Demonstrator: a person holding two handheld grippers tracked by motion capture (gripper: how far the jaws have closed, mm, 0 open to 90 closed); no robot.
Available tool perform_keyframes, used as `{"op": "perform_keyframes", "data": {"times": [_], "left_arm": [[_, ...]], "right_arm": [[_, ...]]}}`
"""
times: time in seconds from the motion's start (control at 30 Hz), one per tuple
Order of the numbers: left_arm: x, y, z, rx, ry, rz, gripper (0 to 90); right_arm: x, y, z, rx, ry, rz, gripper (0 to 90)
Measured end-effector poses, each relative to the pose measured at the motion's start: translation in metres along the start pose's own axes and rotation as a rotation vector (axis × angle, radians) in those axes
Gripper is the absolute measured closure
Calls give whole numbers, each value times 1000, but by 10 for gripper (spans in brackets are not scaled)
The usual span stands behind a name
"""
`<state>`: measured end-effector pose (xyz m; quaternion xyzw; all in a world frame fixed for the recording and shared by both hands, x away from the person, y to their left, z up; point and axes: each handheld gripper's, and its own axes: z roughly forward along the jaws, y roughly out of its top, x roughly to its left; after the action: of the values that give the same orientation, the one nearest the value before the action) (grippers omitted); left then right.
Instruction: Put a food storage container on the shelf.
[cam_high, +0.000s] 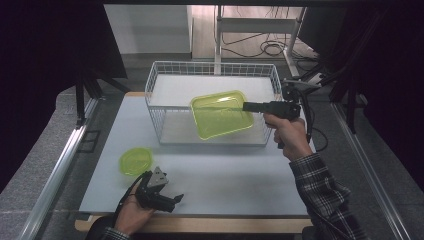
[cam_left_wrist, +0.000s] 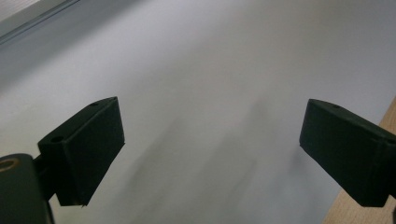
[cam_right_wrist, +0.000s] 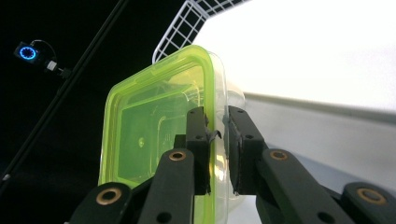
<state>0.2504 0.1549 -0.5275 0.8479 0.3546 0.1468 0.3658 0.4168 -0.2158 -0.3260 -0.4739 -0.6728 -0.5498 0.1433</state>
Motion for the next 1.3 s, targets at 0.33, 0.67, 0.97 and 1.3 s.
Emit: {"op": "perform_keyframes", "data": {"times": [0.33,0.67,0.97,1.3], "left_arm": [[0,0,0,2,-1,0,62],[0,0,0,-4,2,3,57],[-1,-1,0,-6,5,12,55],[-1,-1,0,-7,3,18,55]], "right_arm": [[7,23,6,-36,-48,-10,800],[11,41,12,-78,-95,-25,799],[12,53,21,-107,-152,-36,799],[10,61,36,-138,-213,-38,799]]}}
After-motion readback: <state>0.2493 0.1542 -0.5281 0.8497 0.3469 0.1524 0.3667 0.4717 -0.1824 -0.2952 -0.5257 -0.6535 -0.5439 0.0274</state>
